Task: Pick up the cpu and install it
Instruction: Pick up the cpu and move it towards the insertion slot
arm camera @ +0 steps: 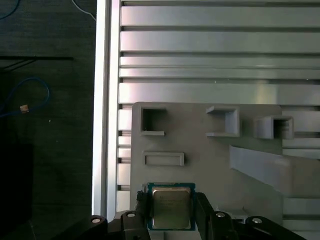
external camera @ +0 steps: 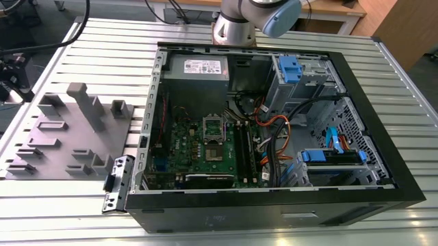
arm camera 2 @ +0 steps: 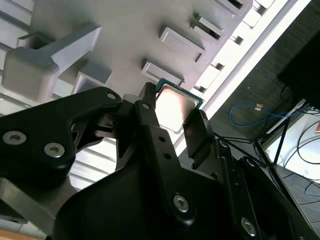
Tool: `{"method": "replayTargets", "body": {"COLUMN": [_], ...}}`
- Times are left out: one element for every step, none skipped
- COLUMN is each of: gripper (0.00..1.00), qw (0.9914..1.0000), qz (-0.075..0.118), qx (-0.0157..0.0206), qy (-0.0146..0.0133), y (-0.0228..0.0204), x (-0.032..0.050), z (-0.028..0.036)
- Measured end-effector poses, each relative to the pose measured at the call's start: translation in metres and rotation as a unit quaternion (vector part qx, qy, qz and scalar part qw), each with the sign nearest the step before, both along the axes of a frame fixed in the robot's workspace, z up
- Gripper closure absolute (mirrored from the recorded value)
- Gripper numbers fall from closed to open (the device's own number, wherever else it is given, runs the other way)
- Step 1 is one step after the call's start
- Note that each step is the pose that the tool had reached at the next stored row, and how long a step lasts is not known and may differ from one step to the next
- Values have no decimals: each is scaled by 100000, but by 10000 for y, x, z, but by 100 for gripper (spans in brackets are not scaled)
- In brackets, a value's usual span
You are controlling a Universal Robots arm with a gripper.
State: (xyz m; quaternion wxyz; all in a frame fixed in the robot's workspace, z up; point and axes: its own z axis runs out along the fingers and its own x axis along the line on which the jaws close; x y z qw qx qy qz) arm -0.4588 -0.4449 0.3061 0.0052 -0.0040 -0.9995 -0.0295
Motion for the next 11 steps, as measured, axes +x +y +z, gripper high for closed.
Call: {"method": "replayTargets", "body": {"gripper": [53, 53, 53, 53, 53, 53, 53, 53, 53, 53, 53], "qw": [100000, 100000, 100000, 100000, 100000, 100000, 100000, 100000, 100000, 100000, 100000], "qz": [-2, -2, -2, 0, -1, -1, 0, -1, 0, 2, -1], "qx": [20, 44, 70, 97, 123, 152, 176, 207, 242, 270, 310], "qy": [-1, -3, -2, 1, 1, -2, -1, 2, -4, 3, -4], "y": [0, 0, 0, 0, 0, 0, 0, 0, 0, 0, 0], "x": [1, 3, 4, 5, 6, 8, 9, 10, 12, 13, 14], "z": [43, 91, 134, 177, 220, 263, 306, 349, 393, 435, 474]}}
